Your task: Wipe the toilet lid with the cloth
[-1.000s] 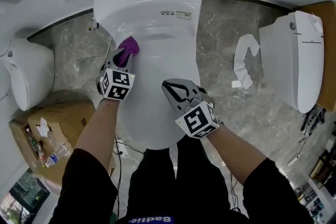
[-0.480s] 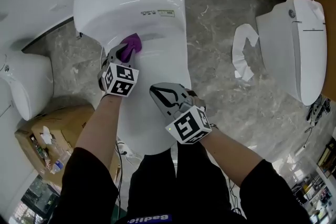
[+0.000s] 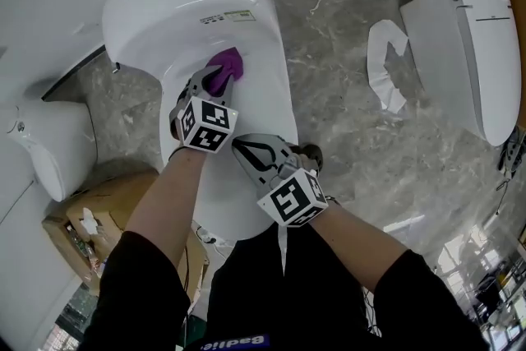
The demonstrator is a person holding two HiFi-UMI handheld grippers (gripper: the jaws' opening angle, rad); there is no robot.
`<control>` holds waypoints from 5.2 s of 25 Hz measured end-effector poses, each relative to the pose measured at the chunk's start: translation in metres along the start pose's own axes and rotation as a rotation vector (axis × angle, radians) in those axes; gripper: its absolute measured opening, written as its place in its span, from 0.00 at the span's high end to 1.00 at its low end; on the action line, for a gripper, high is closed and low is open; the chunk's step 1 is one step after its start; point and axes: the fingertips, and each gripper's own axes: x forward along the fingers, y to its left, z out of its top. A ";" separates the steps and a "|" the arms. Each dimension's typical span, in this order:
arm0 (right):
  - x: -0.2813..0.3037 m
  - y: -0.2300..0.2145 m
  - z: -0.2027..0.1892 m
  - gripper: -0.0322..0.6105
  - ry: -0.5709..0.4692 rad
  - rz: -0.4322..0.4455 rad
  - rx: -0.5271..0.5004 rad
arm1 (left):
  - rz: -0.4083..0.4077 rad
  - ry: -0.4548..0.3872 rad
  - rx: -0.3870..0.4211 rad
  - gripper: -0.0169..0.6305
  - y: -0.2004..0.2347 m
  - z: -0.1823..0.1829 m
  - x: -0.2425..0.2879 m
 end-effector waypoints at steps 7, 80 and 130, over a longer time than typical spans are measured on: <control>-0.007 0.003 -0.017 0.90 -0.021 -0.020 0.018 | -0.058 -0.039 0.049 0.85 -0.020 0.017 0.008; -0.046 0.068 -0.133 0.90 0.031 -0.029 -0.208 | -0.099 -0.219 0.163 0.85 -0.163 0.001 -0.036; -0.198 0.072 -0.155 0.90 0.022 -0.179 -0.142 | -0.054 -0.138 0.040 0.85 -0.286 -0.038 -0.047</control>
